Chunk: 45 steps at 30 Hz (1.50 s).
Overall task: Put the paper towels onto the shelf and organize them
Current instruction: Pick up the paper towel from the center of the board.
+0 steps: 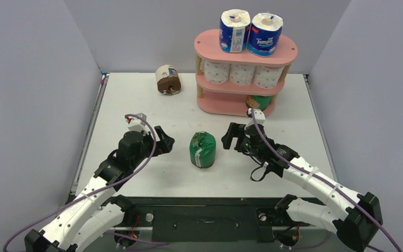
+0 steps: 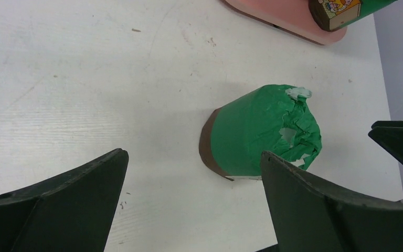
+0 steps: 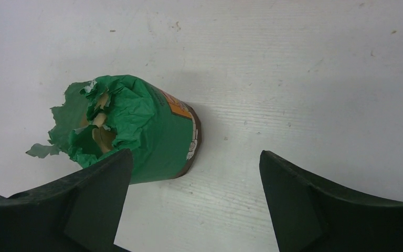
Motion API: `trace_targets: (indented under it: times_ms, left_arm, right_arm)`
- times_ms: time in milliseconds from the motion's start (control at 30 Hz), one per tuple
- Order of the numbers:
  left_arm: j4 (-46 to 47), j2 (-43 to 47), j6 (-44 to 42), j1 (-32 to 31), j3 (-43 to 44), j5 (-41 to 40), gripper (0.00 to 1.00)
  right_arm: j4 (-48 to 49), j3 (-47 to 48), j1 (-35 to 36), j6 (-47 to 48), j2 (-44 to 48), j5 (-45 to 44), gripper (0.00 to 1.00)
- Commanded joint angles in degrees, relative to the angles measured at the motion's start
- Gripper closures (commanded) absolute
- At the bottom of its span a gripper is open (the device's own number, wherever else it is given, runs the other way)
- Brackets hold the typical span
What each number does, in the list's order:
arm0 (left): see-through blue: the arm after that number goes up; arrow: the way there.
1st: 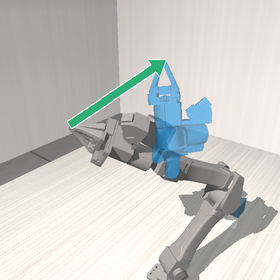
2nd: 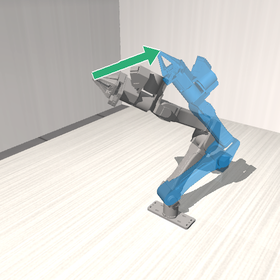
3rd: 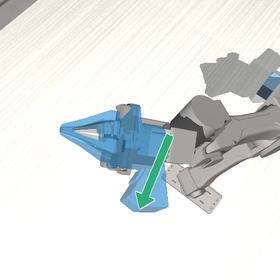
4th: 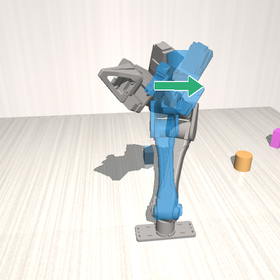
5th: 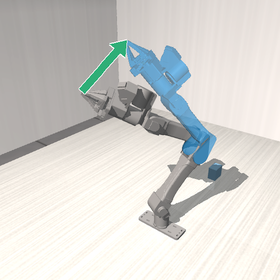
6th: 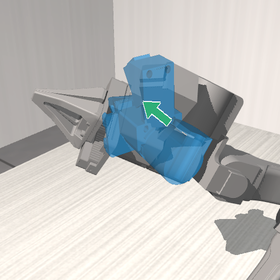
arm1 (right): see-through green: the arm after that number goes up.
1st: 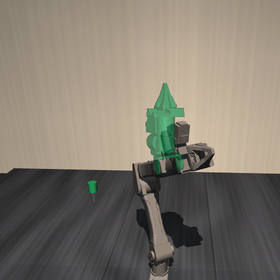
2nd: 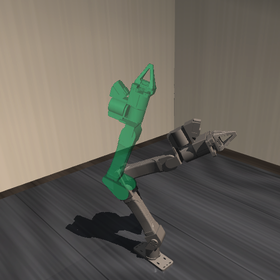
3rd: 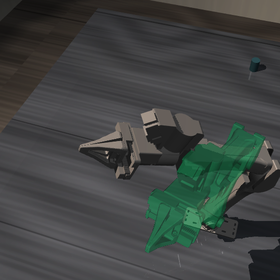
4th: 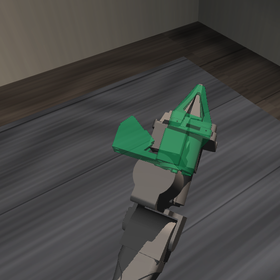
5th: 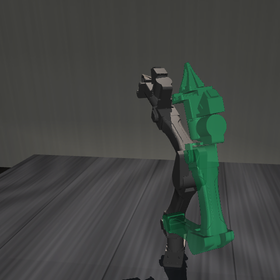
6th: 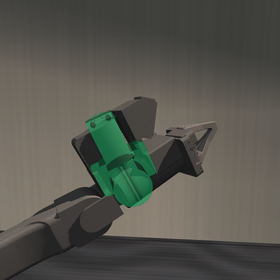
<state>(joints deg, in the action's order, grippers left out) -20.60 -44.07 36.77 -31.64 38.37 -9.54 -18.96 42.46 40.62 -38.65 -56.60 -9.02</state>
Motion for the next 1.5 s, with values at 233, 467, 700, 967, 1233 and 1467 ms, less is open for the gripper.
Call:
trace_targets:
  times_ms: [233,467,700,967,1233,1467]
  left_arm:
    - [7.8,10.07,4.8,0.94,-8.34,-1.07,0.03]
    - [7.24,9.6,5.13,1.13,-9.92,-0.19,0.03]
    - [6.9,10.31,6.77,1.48,-11.24,-0.22,0.03]
    - [6.85,10.14,7.75,1.58,-12.11,0.56,0.03]
    - [7.72,9.99,8.75,1.58,-13.06,1.42,0.03]
    - [8.23,9.18,8.85,1.58,-13.32,1.43,0.03]
  right_arm:
    - [-1.83,13.33,3.83,3.31,-15.01,3.18,0.19]
    - [-2.58,17.18,6.08,4.23,-21.6,3.24,0.21]
    - [-2.84,18.54,7.22,4.4,-25.67,1.08,0.23]
    - [-3.23,19.58,7.58,4.86,-29.12,1.38,0.28]
    - [-2.25,18.97,7.63,4.34,-30.82,1.28,0.41]
    - [-2.18,18.66,7.63,3.95,-30.48,0.62,0.56]
